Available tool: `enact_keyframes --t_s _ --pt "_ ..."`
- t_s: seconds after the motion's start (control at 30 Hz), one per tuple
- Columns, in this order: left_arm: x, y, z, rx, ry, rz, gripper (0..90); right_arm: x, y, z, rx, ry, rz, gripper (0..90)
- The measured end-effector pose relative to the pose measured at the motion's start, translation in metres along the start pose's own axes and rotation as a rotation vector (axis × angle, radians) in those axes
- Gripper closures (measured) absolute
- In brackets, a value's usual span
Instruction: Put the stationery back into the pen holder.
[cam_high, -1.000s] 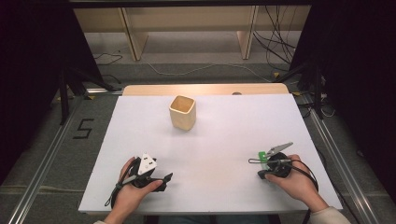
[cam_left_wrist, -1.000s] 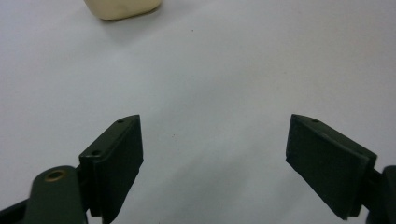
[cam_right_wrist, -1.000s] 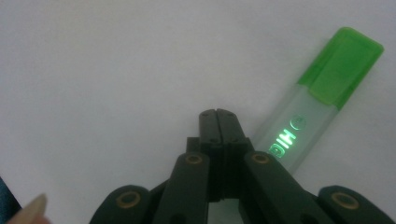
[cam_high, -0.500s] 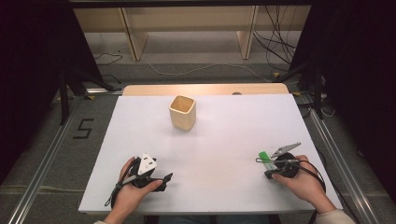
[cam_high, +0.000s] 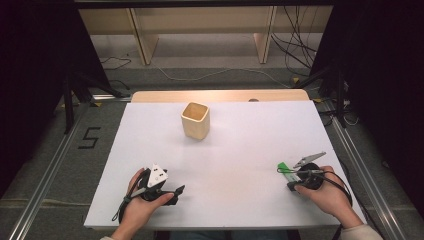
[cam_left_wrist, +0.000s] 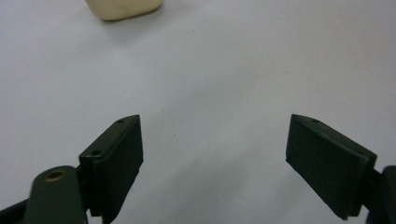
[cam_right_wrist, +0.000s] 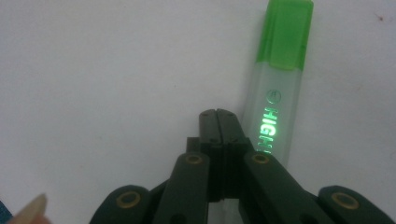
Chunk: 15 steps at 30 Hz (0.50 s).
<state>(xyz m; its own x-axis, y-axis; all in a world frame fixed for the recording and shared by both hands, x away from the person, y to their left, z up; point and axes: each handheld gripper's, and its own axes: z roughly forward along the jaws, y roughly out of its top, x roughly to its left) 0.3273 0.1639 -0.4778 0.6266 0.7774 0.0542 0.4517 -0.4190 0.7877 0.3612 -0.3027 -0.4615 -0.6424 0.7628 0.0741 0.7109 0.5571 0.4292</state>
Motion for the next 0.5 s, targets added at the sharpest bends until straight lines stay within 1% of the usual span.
enact_keyframes --t_s 0.2,0.37,0.5 --pt "0.0 0.0001 0.0001 0.004 -0.001 0.004 18.9 -0.0012 0.0003 -0.0008 0.005 -0.006 0.002 90.0" --pt "-0.0002 0.0002 0.0002 0.001 -0.001 0.0 18.9 0.0 0.0028 -0.0033 -0.008 0.001 -0.003 89.9" --pt "0.0 0.0004 0.0001 0.003 -0.002 0.005 18.9 0.001 0.0063 -0.0077 -0.006 0.003 -0.006 86.2"
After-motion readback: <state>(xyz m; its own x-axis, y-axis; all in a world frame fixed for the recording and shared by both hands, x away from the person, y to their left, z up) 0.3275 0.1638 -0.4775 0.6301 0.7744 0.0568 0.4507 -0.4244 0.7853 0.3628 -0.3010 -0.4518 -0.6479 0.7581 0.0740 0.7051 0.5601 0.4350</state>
